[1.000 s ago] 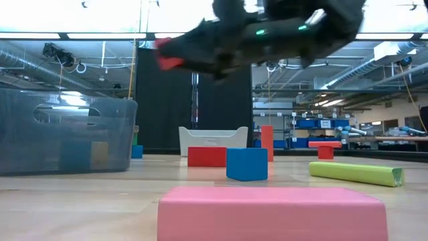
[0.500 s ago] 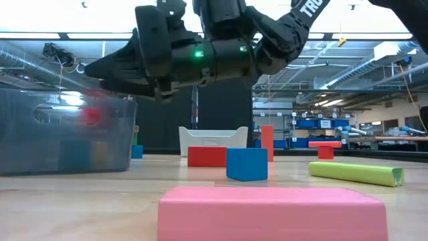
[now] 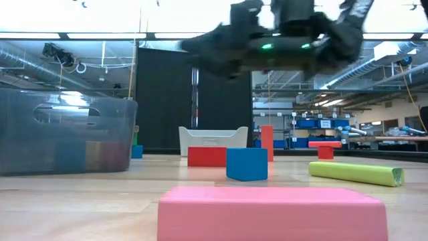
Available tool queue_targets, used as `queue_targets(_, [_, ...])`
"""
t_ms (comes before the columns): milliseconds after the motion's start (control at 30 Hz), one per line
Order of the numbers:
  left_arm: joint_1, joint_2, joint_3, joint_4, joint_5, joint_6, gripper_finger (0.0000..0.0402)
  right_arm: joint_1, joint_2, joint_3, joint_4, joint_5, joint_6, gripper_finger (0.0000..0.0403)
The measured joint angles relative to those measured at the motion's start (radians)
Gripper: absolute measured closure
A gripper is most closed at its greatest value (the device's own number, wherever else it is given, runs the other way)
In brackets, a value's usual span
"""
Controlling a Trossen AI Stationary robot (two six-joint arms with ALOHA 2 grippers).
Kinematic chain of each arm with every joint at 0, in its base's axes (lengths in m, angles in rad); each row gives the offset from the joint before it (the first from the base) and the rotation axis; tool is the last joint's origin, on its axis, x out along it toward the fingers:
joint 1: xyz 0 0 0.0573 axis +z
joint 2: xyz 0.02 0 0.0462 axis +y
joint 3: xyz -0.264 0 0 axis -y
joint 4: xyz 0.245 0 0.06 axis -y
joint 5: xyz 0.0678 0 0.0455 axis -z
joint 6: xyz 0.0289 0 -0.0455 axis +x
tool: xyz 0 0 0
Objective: Sort blocks by size
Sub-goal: Put the pink rectangular block into the gray bin
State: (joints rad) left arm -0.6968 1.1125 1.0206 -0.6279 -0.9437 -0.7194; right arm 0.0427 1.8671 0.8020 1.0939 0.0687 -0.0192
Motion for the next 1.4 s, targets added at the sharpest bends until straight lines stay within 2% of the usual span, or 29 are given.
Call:
queue_targets(133, [0.017, 0.041, 0.0, 0.005, 0.07, 0.014, 0.0194, 0.001, -0.173, -0.154, -0.005, 0.075, -0.035, 0.0111])
queue_targets(233, [0.066, 0.13, 0.002, 0.082, 0.171, 0.087, 0.0195, 0.006, -0.301, -0.243, -0.002, 0.146, -0.07, 0.0121])
queue_targets(400, [0.128, 0.323, 0.002, 0.343, 0.367, 0.277, 0.0195, 0.01, -0.486, -0.345, -0.004, 0.229, -0.128, 0.0126])
queue_targets(533, [0.148, 0.447, 0.002, 0.529, 0.441, 0.376, 0.0195, 0.01, -0.596, -0.386, -0.02, 0.258, -0.163, 0.0125])
queue_targets(800, [0.155, 0.623, 0.006, 0.784, 0.583, 0.395, 0.0195, 0.032, -0.733, -0.393, -0.074, 0.264, -0.167, 0.0131])
queue_targets(967, [0.153, 0.754, 0.118, 0.727, 0.644, 0.405, 0.0193, 0.051, -0.767, -0.393, -0.098, 0.264, -0.168, 0.0133])
queue_targets(1233, [0.145, 0.905, 0.35, 0.494, 0.702, 0.423, 0.017, 0.073, -0.767, -0.393, -0.119, 0.282, -0.167, 0.0135])
queue_targets(1400, [0.125, 0.934, 0.388, 0.467, 0.712, 0.404, 0.0138, 0.087, -0.766, -0.393, -0.118, 0.282, -0.167, 0.0135])
